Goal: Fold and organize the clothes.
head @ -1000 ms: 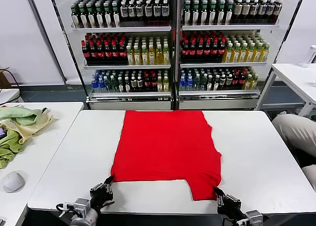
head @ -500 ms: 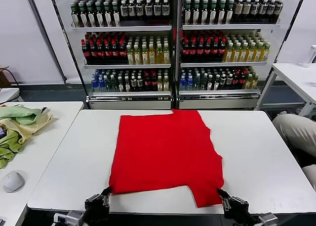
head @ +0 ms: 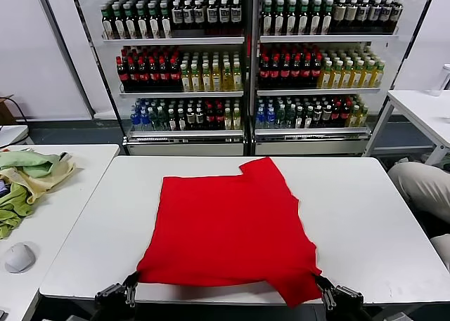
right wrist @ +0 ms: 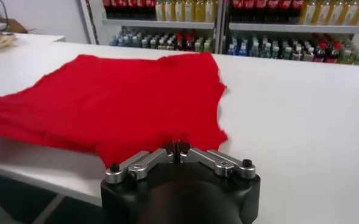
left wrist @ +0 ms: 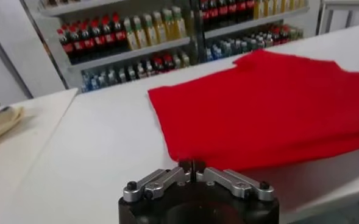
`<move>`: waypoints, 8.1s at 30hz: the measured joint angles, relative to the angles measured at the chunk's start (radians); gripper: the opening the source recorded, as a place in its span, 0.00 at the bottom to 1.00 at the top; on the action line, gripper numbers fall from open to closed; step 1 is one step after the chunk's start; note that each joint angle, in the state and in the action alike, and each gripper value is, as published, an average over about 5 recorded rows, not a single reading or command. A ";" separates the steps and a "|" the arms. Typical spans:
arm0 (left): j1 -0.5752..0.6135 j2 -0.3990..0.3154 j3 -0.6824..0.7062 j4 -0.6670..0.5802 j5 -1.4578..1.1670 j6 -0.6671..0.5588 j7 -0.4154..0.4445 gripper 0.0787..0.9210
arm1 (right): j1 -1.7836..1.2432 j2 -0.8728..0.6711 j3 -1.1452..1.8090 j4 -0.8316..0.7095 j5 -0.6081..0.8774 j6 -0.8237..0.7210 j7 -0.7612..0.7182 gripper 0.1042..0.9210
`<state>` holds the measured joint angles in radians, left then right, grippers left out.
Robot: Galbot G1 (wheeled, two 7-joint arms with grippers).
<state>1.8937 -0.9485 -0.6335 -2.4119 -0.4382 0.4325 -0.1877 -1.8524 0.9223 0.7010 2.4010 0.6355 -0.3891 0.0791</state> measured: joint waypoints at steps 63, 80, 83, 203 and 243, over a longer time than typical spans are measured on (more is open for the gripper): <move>-0.464 -0.066 0.177 0.372 -0.075 0.047 0.126 0.88 | 0.325 0.106 -0.200 -0.268 -0.193 -0.090 0.062 0.87; -0.454 -0.068 0.166 0.402 -0.089 0.082 0.078 0.83 | 0.354 0.150 -0.242 -0.318 -0.178 -0.087 0.069 0.84; -0.449 -0.072 0.164 0.404 -0.087 0.087 0.076 0.72 | 0.359 0.156 -0.246 -0.325 -0.172 -0.082 0.065 0.75; -1.102 -0.012 0.415 0.968 -0.183 0.045 0.308 0.88 | 1.270 0.420 -0.518 -1.148 -0.247 -0.141 0.094 0.88; -1.103 -0.029 0.441 1.018 -0.147 0.012 0.362 0.08 | 1.309 0.485 -0.511 -1.272 -0.259 -0.085 0.075 0.09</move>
<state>0.7908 -0.9777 -0.1930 -1.3935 -0.5856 0.4446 0.1740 -0.5438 1.4073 0.1904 1.1289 0.3763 -0.4744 0.1537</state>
